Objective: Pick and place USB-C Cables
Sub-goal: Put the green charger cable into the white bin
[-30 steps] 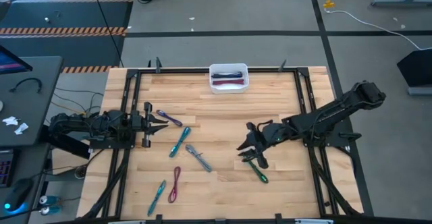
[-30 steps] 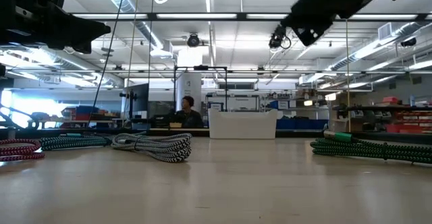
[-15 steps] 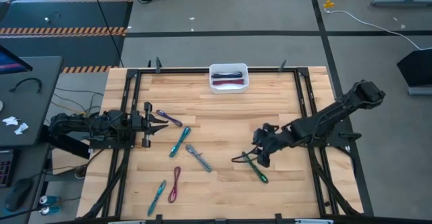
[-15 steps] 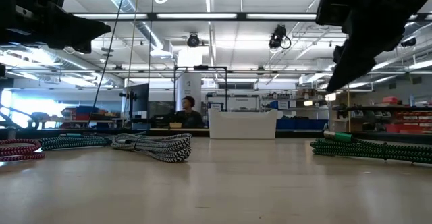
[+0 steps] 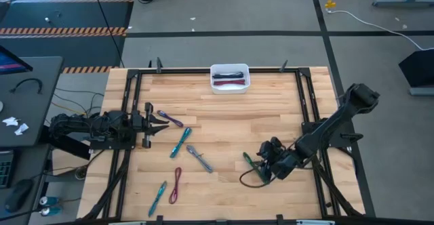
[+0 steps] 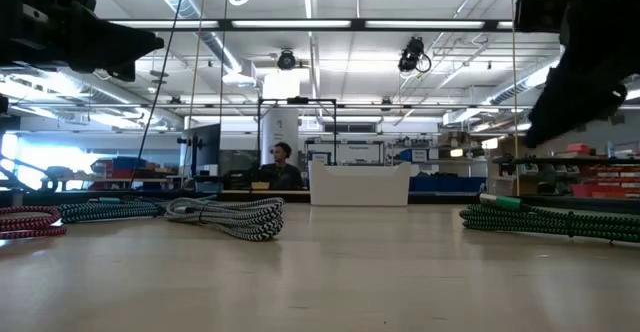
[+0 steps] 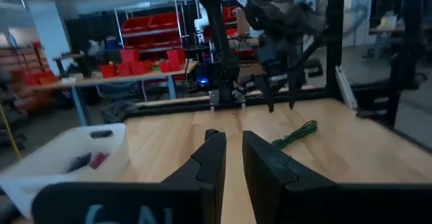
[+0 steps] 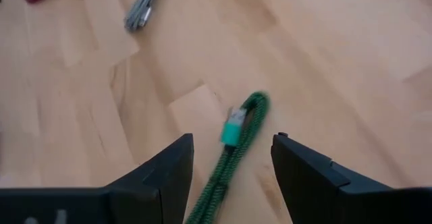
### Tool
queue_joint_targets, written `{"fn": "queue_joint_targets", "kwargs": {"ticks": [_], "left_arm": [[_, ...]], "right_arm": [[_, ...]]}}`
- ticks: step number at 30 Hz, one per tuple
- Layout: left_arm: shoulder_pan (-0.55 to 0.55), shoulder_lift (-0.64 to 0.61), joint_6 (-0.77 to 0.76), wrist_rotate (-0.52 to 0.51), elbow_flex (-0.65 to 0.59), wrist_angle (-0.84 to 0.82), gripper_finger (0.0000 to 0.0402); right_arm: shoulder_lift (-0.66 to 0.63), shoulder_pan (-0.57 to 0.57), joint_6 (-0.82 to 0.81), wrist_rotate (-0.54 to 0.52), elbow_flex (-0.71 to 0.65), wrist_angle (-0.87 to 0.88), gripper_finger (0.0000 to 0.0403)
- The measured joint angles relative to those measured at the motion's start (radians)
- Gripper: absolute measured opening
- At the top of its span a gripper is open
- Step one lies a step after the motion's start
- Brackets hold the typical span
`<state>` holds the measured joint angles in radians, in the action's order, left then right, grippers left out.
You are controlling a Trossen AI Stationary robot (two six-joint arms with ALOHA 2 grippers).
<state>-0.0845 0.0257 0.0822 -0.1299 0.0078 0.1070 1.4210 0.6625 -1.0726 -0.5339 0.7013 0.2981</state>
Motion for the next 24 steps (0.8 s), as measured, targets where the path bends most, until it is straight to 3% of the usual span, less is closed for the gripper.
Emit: {"fn": "queue_joint_targets", "kwargs": {"ticks": [4,13,17,20,22,24], "left_arm": [[0.000,0.000,-0.152,0.000,0.000,0.001,0.0051],[0.000,0.000,-0.182,0.000,0.000,0.000,0.0054],[0.000,0.000,-0.184,0.000,0.000,0.000,0.0049],[0.000,0.000,-0.184,0.000,0.000,0.000,0.0046],[0.000,0.000,-0.185,0.000,0.000,0.000,0.0046],[0.000,0.000,-0.185,0.000,0.000,0.000,0.0046]], "right_arm": [[0.109,0.017,-0.028,0.001,0.000,-0.054,0.0205],[0.286,0.042,-0.074,0.000,0.004,-0.108,0.0180],[0.320,0.060,-0.067,-0.032,0.005,-0.111,0.0134],[0.316,0.067,-0.043,-0.049,0.004,-0.111,0.0078],[0.293,0.065,0.007,-0.052,0.001,-0.109,0.0039],[0.251,0.039,0.105,-0.061,-0.002,-0.098,0.0024]]}}
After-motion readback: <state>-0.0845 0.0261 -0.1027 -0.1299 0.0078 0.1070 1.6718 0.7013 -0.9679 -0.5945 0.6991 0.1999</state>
